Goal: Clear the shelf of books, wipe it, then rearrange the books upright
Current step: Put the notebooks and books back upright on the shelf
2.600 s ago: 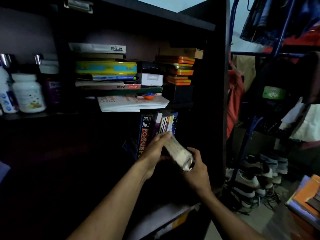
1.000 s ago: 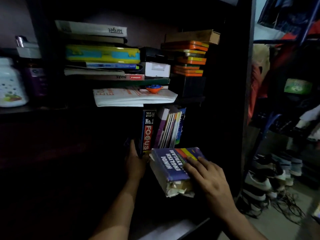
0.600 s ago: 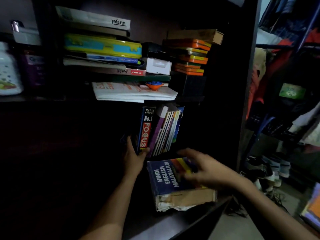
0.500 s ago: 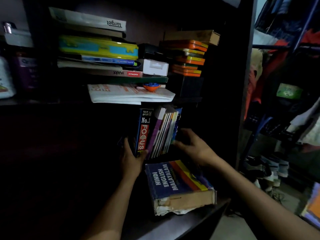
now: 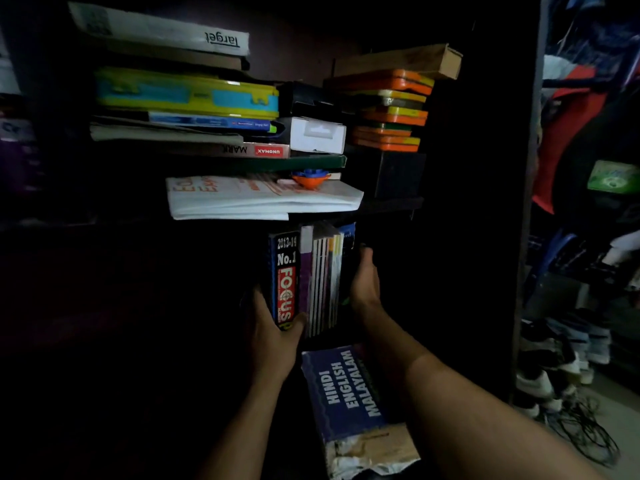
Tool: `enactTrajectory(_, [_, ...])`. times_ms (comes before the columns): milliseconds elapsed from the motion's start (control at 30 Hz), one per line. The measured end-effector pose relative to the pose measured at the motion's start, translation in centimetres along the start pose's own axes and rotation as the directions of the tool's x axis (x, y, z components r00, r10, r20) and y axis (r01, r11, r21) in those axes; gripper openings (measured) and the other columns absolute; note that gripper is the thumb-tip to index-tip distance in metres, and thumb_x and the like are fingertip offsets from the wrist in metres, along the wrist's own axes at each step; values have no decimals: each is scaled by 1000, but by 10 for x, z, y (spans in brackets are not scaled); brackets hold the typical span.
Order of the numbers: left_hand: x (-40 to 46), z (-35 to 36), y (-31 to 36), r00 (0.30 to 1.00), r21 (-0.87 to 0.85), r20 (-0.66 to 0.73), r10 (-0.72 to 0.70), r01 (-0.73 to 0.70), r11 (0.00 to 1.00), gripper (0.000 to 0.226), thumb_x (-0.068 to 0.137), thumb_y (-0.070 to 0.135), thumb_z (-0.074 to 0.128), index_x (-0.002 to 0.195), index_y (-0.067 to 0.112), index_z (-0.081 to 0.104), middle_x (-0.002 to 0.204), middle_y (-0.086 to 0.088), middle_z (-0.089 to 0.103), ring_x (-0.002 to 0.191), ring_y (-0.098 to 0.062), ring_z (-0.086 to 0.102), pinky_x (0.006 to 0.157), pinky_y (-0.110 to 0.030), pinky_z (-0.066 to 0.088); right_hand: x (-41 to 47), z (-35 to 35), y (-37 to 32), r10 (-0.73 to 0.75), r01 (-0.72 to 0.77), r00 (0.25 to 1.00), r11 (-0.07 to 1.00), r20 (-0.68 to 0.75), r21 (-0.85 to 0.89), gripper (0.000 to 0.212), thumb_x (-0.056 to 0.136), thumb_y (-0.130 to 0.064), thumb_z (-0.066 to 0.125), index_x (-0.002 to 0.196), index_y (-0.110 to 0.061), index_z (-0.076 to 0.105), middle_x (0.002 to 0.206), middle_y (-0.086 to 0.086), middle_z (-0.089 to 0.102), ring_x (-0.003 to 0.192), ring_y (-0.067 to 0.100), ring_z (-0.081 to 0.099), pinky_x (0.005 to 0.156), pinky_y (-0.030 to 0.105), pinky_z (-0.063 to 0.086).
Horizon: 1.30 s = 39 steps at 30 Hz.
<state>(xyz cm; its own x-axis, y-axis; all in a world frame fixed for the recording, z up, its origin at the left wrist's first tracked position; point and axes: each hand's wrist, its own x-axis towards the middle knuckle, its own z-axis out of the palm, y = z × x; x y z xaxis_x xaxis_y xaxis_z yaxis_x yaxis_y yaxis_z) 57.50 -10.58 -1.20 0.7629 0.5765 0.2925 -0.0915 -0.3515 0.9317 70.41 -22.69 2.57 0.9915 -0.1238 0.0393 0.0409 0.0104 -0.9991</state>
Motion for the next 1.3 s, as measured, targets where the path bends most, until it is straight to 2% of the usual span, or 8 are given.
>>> enactTrajectory(200, [-7,-9,9,998,-12,-57,-13,12,1000,95,84,15,79,159,12,21,147,-19,48,129,-36,51,105,-43,42,-7,10,7,-20,-15,984,981,176,195,70,75,-81,59,118,-27,65,122,7,68,119,30,60,110,55,41])
enactTrajectory(300, [-15,-20,14,990,25,-143,-18,22,999,100,79,14,82,159,9,22,152,-21,40,138,-38,41,111,-45,35,-40,13,-17,-56,12,981,974,188,228,36,96,-46,53,112,-16,62,110,12,69,109,30,63,106,51,46])
enactTrajectory(467, [-13,-33,15,970,-26,-216,-112,108,994,111,82,21,80,161,16,3,158,-20,30,139,-40,39,108,-54,41,-58,21,-25,-32,-45,945,972,325,229,44,104,-32,44,131,-1,59,121,19,66,115,35,61,106,45,46])
enactTrajectory(667, [-14,-36,22,978,-72,-188,-92,80,994,114,78,23,82,161,19,3,160,-18,25,141,-38,36,111,-53,39,-58,13,-36,-92,86,945,996,315,33,50,95,-55,44,132,-25,59,123,5,69,112,22,66,103,45,49])
enactTrajectory(833, [-18,-40,29,952,-117,-298,76,-115,986,104,63,53,70,152,34,19,150,-16,37,133,-37,44,106,-58,43,-52,0,-54,-84,127,925,987,371,-94,60,85,-64,41,133,-32,58,129,4,66,116,23,63,107,51,46])
enactTrajectory(1000, [-17,-38,30,946,-149,-305,110,-161,976,115,61,66,71,156,24,20,156,-14,34,140,-33,39,112,-52,38,-59,-13,-63,-115,180,912,975,394,-131,36,105,-37,37,134,-24,53,129,7,64,113,22,63,106,48,47])
enactTrajectory(1167, [-15,-38,28,947,-156,-302,107,-160,975,119,61,70,71,157,25,19,157,-13,32,141,-31,38,111,-48,38,-68,-34,-72,-148,262,915,926,375,-273,35,105,-34,40,138,-26,49,133,5,60,117,22,59,105,41,46])
enactTrajectory(1300, [-16,-38,27,942,-165,-314,115,-173,971,115,67,70,68,158,19,20,158,-14,30,143,-29,34,117,-44,32,-102,-73,-88,-209,472,843,729,496,-496,42,94,-32,57,135,-26,50,135,0,56,120,14,53,103,31,42])
